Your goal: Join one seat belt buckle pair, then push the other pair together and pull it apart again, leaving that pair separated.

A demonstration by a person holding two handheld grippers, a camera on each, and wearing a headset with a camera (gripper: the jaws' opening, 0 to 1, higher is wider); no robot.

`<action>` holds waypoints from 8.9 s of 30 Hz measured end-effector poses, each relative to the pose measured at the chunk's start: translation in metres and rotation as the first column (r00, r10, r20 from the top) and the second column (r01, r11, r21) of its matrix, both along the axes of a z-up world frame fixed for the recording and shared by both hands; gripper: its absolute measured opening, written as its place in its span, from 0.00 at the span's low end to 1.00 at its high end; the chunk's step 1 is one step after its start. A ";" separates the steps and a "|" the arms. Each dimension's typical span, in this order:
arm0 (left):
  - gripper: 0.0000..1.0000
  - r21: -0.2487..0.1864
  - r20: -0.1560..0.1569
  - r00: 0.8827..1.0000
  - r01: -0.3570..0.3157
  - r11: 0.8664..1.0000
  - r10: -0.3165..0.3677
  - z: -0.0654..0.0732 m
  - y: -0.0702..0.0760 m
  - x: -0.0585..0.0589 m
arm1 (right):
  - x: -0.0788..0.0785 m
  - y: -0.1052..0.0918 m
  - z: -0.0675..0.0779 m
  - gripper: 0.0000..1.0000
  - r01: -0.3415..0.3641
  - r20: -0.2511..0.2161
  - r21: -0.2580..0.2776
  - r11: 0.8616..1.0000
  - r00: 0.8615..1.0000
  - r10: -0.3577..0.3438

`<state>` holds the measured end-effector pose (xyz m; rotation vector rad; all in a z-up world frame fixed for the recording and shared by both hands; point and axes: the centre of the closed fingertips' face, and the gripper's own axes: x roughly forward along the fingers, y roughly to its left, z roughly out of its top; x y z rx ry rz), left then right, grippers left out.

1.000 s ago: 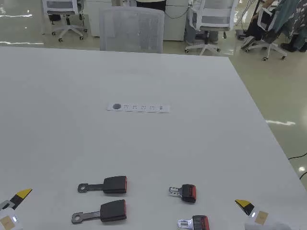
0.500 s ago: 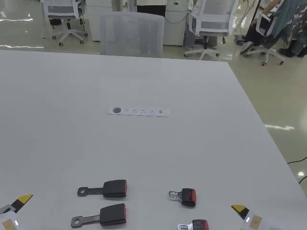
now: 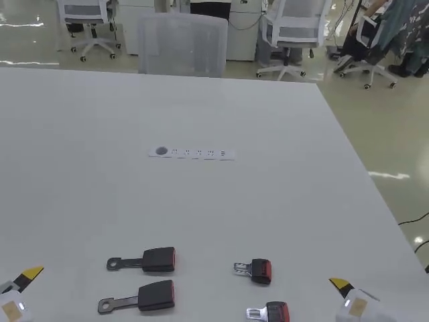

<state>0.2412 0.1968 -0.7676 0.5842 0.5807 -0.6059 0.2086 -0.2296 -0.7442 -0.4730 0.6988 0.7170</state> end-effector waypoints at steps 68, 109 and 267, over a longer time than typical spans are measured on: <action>0.91 0.045 -0.015 1.000 0.016 0.999 -0.015 -0.003 0.002 -0.002 | -0.010 0.008 -0.016 0.89 -0.025 -0.056 -0.069 0.997 0.998 0.021; 0.55 0.174 -0.282 0.894 0.403 0.899 -0.347 -0.033 -0.097 0.016 | 0.009 0.033 -0.040 0.46 -0.329 -0.153 -0.076 0.941 0.937 0.315; 0.33 0.183 -0.577 0.713 0.589 0.787 -0.399 -0.081 -0.149 0.022 | 0.058 0.192 -0.097 0.32 -0.673 -0.196 -0.071 0.736 0.733 0.652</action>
